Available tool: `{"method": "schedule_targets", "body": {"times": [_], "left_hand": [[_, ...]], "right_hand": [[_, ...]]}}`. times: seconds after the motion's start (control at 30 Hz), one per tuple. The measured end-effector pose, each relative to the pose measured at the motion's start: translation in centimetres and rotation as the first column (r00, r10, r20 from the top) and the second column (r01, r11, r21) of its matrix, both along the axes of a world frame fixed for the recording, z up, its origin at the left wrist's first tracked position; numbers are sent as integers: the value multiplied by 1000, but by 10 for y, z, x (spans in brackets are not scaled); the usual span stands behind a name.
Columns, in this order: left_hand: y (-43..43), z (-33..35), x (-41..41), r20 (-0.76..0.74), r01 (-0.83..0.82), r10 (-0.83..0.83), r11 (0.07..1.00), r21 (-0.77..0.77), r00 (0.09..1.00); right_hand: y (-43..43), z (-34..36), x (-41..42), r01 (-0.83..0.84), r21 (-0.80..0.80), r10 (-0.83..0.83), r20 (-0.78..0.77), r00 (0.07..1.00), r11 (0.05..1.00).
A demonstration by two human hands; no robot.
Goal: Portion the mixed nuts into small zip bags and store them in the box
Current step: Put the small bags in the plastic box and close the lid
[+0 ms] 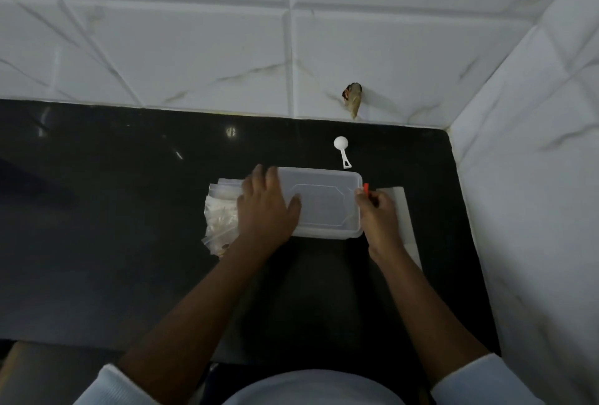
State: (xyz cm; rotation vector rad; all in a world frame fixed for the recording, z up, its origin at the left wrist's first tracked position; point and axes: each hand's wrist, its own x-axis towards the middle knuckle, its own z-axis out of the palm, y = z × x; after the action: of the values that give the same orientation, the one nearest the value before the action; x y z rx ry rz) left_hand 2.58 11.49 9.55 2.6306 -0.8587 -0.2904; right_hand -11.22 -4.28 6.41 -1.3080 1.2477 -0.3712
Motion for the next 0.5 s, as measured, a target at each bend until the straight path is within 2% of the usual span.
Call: {"method": "schedule_targets", "body": {"times": [0.07,0.13,0.23,0.3,0.33,0.37,0.43,0.5], "left_hand": [[-17,-4,-5,116,205,-216,974,100,969],[-27,-17,-9,125,355,-390,905,237,912],[-28,-33,-11,116,380,-430,874,303,895],[-27,-35,-10,129,367,-422,876,313,897],[-27,-35,-9,127,367,-422,875,316,898],[-27,-35,-9,120,371,-423,875,310,898],[-29,-36,-8,122,371,-421,878,303,899],[-29,-35,-8,124,378,-427,878,294,896]], "right_hand": [[-1,-2,-3,-6,-1,6,34,999,1000],[-1,-4,-7,-12,30,10,93,996,999],[-8,-5,-13,-4,83,-6,110,994,997],[-14,-5,-16,90,226,-108,69,992,970],[-15,-8,-17,134,249,-141,10,990,959],[-15,-9,-18,130,166,-118,-79,990,978],[-12,-9,-17,20,-191,-59,-200,978,981],[-2,-1,-12,-77,-476,10,-140,990,876]]}}
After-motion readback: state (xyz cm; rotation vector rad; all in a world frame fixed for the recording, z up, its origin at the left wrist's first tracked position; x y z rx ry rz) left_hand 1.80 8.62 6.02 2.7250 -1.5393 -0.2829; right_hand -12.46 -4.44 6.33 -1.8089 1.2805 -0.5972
